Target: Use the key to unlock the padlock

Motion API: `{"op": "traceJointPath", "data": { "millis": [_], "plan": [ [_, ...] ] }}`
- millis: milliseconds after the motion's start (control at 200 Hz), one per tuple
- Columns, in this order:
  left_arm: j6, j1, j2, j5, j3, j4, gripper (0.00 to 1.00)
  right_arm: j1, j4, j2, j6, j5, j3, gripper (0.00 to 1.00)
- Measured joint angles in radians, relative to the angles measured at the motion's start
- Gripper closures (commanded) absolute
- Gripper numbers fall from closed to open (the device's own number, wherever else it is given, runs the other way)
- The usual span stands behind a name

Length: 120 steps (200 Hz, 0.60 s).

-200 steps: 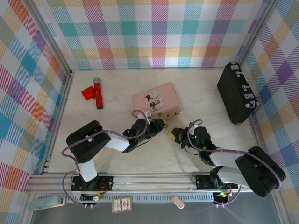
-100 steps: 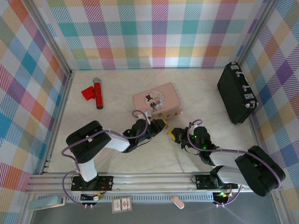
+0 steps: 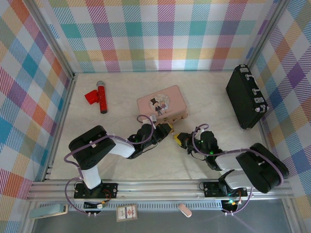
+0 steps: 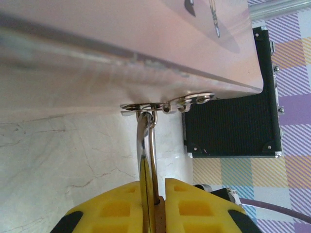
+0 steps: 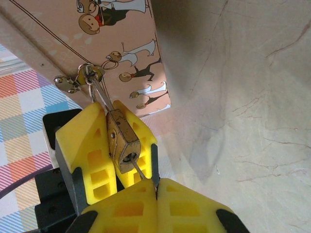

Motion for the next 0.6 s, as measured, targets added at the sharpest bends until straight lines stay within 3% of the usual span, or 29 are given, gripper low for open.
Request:
{"op": "traceJointPath", "data": {
  "millis": [195, 600],
  "plan": [
    [0.0, 0.0, 0.0, -0.023, 0.0, -0.007, 1.0, 0.0, 0.081, 0.068, 0.008, -0.007, 0.002, 1.0],
    [-0.014, 0.0, 0.0, -0.025, 0.0, 0.002, 1.0, -0.029, 0.039, 0.008, 0.005, -0.019, 0.002, 1.0]
  ]
}}
